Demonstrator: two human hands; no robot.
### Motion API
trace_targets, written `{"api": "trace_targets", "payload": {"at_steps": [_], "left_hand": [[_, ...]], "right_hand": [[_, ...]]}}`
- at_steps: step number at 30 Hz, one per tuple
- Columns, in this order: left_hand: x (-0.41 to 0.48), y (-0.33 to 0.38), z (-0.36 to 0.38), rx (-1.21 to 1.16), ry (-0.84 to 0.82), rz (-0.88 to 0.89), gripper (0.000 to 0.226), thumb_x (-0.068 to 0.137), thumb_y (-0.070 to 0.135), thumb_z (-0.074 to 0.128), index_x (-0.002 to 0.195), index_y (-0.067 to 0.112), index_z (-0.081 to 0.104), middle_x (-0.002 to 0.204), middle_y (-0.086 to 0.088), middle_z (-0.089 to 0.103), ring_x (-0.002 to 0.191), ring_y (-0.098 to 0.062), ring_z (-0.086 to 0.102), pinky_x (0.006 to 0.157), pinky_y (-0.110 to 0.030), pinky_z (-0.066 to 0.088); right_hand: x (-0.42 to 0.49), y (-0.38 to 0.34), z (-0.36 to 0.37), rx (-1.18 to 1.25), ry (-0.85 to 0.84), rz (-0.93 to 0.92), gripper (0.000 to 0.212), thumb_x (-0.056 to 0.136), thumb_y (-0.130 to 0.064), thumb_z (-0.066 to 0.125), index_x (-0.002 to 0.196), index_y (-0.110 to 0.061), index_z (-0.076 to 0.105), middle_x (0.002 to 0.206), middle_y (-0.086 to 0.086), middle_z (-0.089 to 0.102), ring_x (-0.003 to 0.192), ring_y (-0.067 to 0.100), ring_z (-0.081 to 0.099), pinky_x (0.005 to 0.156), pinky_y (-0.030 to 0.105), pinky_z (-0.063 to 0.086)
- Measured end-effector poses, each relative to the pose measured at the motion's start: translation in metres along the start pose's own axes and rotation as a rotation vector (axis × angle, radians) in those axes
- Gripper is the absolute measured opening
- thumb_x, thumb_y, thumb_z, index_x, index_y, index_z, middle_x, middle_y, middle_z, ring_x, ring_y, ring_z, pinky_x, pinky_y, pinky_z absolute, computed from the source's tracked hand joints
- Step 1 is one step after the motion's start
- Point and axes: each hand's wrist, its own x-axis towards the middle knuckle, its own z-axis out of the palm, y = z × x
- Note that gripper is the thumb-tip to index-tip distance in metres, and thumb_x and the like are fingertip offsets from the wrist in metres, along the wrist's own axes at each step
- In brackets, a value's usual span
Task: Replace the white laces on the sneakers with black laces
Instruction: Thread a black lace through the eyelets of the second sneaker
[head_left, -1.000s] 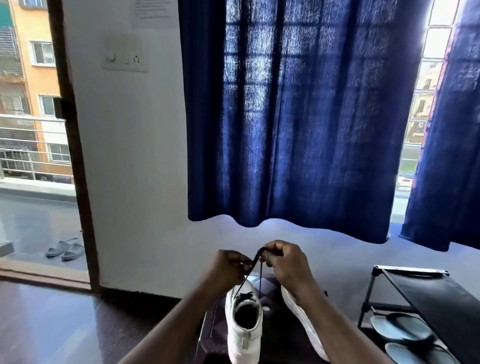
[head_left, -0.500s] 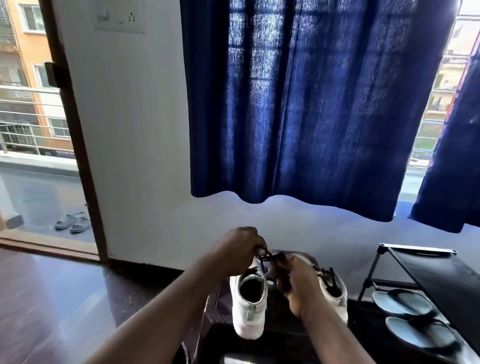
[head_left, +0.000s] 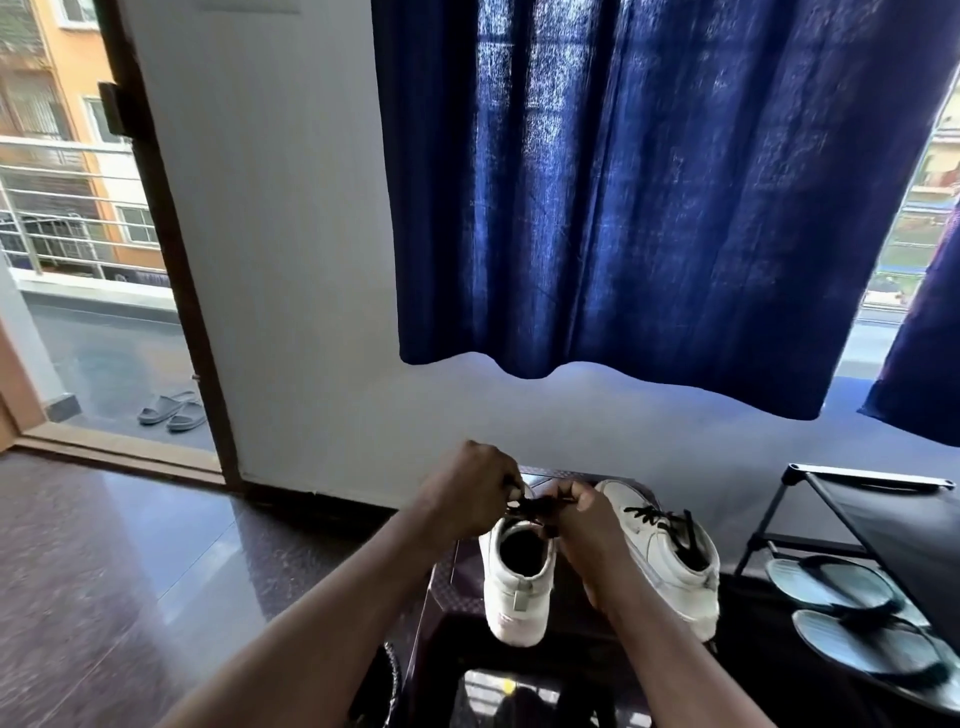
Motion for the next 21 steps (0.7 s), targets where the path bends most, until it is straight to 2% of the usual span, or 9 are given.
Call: {"api": "trace_targets", "payload": {"at_steps": [2, 5, 7, 10, 13, 17, 21], "left_hand": [[-0.009, 0.001, 0.016, 0.069, -0.055, -0.008, 0.033, 0.08, 0.025, 0.051, 0.094, 0.02, 0.081, 0.095, -0.002, 0.078, 0.091, -0.025, 0.072, 0.084, -0.04, 0.058], [-0.02, 0.007, 0.04, 0.225, -0.085, 0.014, 0.027, 0.084, 0.014, 0.055, 0.101, 0.014, 0.077, 0.099, -0.01, 0.076, 0.097, -0.034, 0.072, 0.08, -0.042, 0.06], [-0.025, 0.014, 0.049, 0.299, -0.102, -0.016, 0.025, 0.085, 0.008, 0.056, 0.103, 0.011, 0.074, 0.104, -0.012, 0.074, 0.099, -0.036, 0.072, 0.077, -0.041, 0.059], [-0.027, 0.021, 0.056, 0.331, -0.103, -0.056, 0.023, 0.087, 0.006, 0.06, 0.106, 0.009, 0.073, 0.107, -0.012, 0.073, 0.103, -0.036, 0.071, 0.079, -0.041, 0.058], [-0.026, 0.023, 0.059, 0.366, -0.095, -0.055, 0.027, 0.085, 0.002, 0.056, 0.106, 0.008, 0.073, 0.107, -0.016, 0.073, 0.104, -0.039, 0.07, 0.08, -0.042, 0.058], [-0.027, 0.026, 0.057, 0.412, -0.108, -0.058, 0.028, 0.09, 0.004, 0.054, 0.112, 0.007, 0.071, 0.112, -0.019, 0.071, 0.109, -0.041, 0.068, 0.082, -0.042, 0.056], [-0.032, 0.024, 0.054, 0.37, -0.04, -0.034, 0.025, 0.091, 0.012, 0.058, 0.115, 0.018, 0.064, 0.107, -0.015, 0.071, 0.102, -0.042, 0.07, 0.072, -0.042, 0.054]], "right_hand": [[-0.001, 0.008, -0.002, -0.366, 0.047, -0.159, 0.009, 0.083, -0.016, 0.071, 0.09, -0.021, 0.069, 0.077, -0.004, 0.076, 0.07, 0.015, 0.067, 0.066, 0.027, 0.049], [-0.01, 0.022, -0.004, -0.897, 0.048, -0.416, 0.022, 0.083, -0.028, 0.064, 0.105, -0.027, 0.066, 0.088, 0.002, 0.074, 0.083, 0.025, 0.069, 0.066, 0.037, 0.051], [-0.015, 0.03, -0.003, -1.093, -0.013, -0.507, 0.034, 0.082, -0.034, 0.06, 0.115, -0.029, 0.06, 0.093, 0.004, 0.072, 0.089, 0.029, 0.07, 0.068, 0.04, 0.052], [-0.019, 0.032, -0.002, -1.112, -0.055, -0.51, 0.035, 0.083, -0.034, 0.057, 0.117, -0.027, 0.062, 0.096, 0.003, 0.074, 0.093, 0.027, 0.07, 0.067, 0.035, 0.046], [-0.022, 0.027, -0.007, -1.033, -0.101, -0.407, 0.023, 0.083, -0.034, 0.059, 0.098, -0.02, 0.07, 0.094, 0.005, 0.075, 0.09, 0.03, 0.069, 0.063, 0.031, 0.039], [-0.024, 0.023, -0.009, -1.034, -0.158, -0.338, 0.022, 0.088, -0.032, 0.061, 0.094, -0.013, 0.07, 0.1, 0.012, 0.073, 0.095, 0.036, 0.068, 0.065, 0.032, 0.04], [-0.025, 0.031, -0.006, -0.996, -0.053, -0.399, 0.023, 0.083, -0.033, 0.06, 0.098, -0.019, 0.069, 0.098, 0.004, 0.074, 0.093, 0.032, 0.07, 0.068, 0.037, 0.05]]}}
